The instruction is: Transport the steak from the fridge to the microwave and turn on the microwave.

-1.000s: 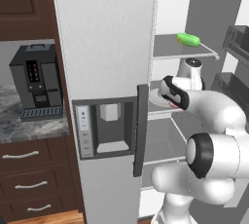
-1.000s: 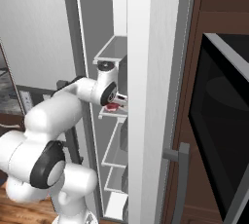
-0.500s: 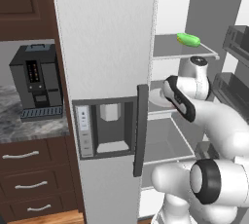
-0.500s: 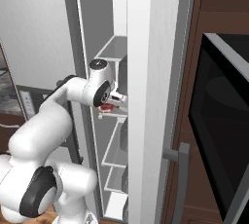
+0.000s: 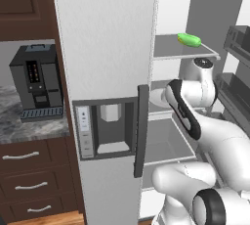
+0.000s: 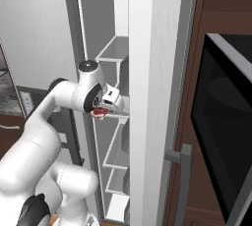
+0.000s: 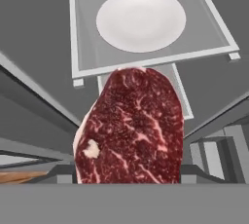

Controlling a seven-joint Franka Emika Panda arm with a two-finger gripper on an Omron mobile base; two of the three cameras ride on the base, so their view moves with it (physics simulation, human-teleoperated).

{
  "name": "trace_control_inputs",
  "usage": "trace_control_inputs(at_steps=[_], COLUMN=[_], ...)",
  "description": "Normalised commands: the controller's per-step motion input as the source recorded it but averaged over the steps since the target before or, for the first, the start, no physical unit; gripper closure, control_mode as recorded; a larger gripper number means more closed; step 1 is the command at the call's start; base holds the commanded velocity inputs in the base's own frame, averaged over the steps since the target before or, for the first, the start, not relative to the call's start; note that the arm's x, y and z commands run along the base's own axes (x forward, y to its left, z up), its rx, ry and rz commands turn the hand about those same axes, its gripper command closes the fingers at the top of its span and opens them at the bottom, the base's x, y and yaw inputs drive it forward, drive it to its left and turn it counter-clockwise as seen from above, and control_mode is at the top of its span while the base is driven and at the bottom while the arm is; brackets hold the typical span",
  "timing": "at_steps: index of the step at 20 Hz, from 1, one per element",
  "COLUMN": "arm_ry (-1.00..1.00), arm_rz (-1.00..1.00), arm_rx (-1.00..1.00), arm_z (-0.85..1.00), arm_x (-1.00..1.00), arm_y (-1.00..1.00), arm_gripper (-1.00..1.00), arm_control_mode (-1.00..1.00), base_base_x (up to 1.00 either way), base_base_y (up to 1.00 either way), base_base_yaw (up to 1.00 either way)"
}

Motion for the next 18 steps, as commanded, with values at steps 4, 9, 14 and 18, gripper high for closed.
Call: trace_control_inputs(at_steps=[4,9,14,18], arm_ry=[0.00,0.00,0.00,0.00], arm_rz=[0.00,0.00,0.00,0.00], arm_rx=[0.01,0.01,0.00,0.00], arm_z=[0.17,0.17,0.14,0.09], arm_x=[-0.36,-0.35,-0.33,-0.31], arm_y=[0.15,0.15,0.14,0.11], arm_gripper=[1.00,1.00,1.00,1.00], arm_control_mode=[-1.00,-1.00,-1.00,-1.00], base_base_x=[0.00,0.00,0.00,0.00], base_base_y=[0.00,0.00,0.00,0.00], base_base_yaw=[0.00,0.00,0.00,0.00])
